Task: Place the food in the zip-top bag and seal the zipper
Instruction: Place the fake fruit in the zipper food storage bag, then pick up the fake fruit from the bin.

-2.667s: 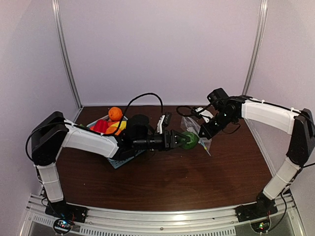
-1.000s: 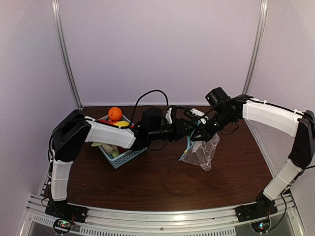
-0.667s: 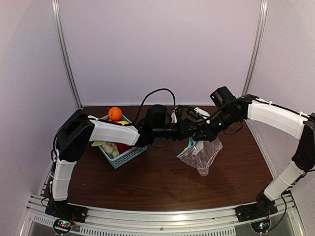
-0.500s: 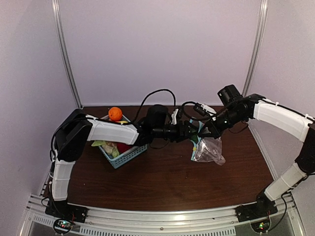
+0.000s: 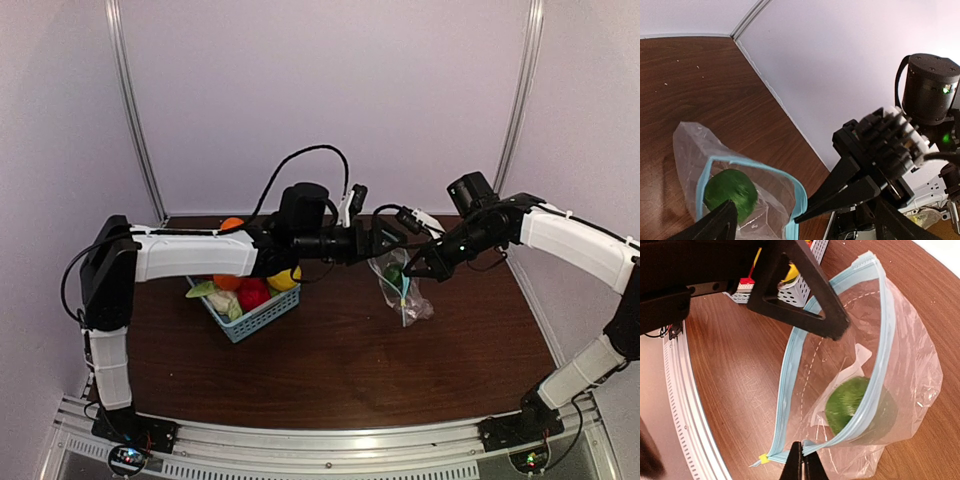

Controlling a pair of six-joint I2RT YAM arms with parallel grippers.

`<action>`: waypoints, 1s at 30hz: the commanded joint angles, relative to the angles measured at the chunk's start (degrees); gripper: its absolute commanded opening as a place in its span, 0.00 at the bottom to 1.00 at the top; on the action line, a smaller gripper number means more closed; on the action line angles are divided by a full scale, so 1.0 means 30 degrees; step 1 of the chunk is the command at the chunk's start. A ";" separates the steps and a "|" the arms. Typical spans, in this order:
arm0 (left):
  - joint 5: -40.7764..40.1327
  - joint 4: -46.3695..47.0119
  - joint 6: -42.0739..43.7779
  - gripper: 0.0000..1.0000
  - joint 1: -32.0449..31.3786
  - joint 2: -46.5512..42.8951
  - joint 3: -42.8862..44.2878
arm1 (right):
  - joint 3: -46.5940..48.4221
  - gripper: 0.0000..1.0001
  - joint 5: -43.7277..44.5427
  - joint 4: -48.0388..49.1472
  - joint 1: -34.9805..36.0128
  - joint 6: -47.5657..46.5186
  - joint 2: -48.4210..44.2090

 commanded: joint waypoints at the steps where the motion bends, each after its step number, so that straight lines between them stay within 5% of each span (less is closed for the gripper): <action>1: -0.1861 -0.0048 0.1403 0.96 -0.0047 -0.2843 -0.1433 | -0.0088 0.00 -0.0609 0.0566 -0.0250 -0.0024 -0.0234; 6: -0.4641 -0.2485 0.1242 0.83 -0.0501 -0.4377 -0.2819 | -0.0222 0.00 -0.0457 0.1168 -0.0323 0.0411 -0.0250; 12: -0.6026 -0.3707 0.1311 0.80 -0.0528 -0.4028 -0.3195 | 0.0380 0.00 0.0647 0.0865 -0.0411 0.0295 0.0494; 20: -0.9097 -1.1729 0.6221 0.93 0.1699 -0.6706 -0.3385 | 0.2807 0.00 0.4395 -0.0920 -0.0640 -0.2140 0.0285; 30: -1.4309 -1.9013 0.8630 0.98 0.3860 -0.7835 -0.3652 | 0.3224 0.00 0.3602 -0.0238 -0.0824 -0.1345 0.0796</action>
